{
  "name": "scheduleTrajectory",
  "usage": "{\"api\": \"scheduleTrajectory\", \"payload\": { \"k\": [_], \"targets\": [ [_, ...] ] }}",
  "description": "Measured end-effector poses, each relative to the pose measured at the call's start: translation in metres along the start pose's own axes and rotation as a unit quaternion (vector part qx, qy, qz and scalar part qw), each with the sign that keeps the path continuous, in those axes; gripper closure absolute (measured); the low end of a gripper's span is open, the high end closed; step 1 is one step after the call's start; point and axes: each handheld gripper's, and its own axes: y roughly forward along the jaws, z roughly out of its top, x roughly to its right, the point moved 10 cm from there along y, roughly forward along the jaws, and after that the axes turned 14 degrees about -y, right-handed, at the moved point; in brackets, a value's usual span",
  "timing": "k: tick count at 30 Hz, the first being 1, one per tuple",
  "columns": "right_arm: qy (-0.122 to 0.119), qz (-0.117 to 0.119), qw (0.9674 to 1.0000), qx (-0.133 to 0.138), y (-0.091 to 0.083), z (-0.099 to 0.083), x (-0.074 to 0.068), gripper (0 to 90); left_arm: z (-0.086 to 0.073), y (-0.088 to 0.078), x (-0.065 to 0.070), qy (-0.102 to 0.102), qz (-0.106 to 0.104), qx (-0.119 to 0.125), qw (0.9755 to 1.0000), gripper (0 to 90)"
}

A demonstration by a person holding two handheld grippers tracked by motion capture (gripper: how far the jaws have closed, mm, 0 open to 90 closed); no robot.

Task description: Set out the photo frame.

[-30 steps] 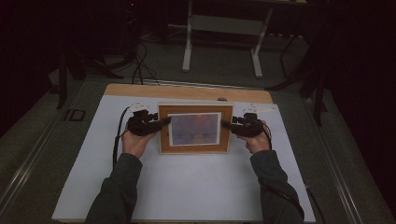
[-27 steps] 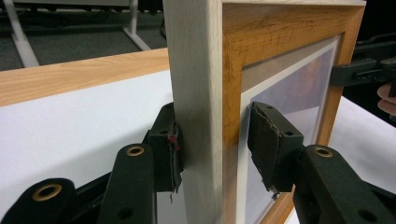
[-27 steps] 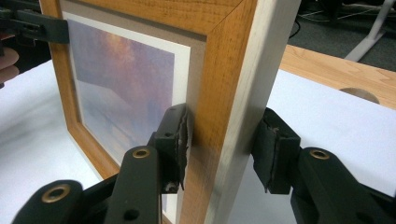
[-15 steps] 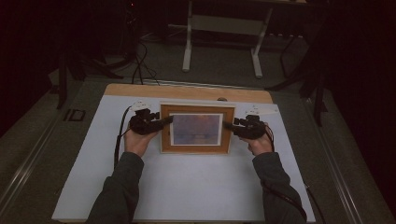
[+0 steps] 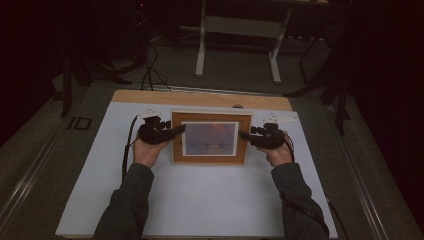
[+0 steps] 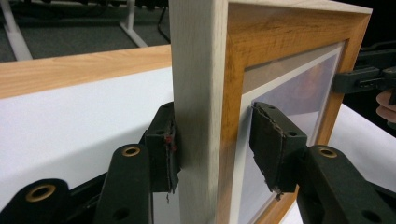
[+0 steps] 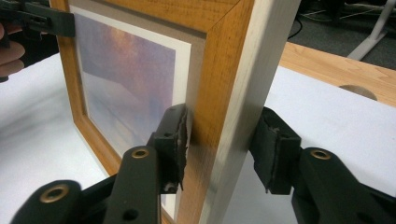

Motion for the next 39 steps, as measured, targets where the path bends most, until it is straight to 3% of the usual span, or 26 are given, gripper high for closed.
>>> {"api": "scheduleTrajectory", "payload": {
  "k": [6,13,21,36,39],
  "targets": [
    [0.002,-0.003,1.0,0.001,-0.004,-0.002,0.002,54.0,0.0,-0.002,0.0,0.003,0.004,-0.001,1.0,52.1],
    [0.002,0.002,1.0,0.0,-0.01,-0.006,0.001,52.2,0.002,-0.014,0.0,0.001,0.003,0.005,1.0,49.7],
    [-0.015,0.008,0.9997,-0.015,-0.018,-0.008,-0.004,52.2,0.002,-0.034,-0.001,0.005,0.005,0.006,1.0,49.8],
    [-0.019,0.01,0.999,-0.04,-0.033,-0.03,-0.006,53.5,-0.026,-0.064,-0.024,-0.005,0.031,-0.009,0.9995,49.8],
    [-0.017,0.01,0.9989,-0.043,-0.034,-0.035,-0.006,53.6,-0.039,-0.067,-0.029,-0.011,0.039,-0.014,0.9991,49.8]
  ]
}}
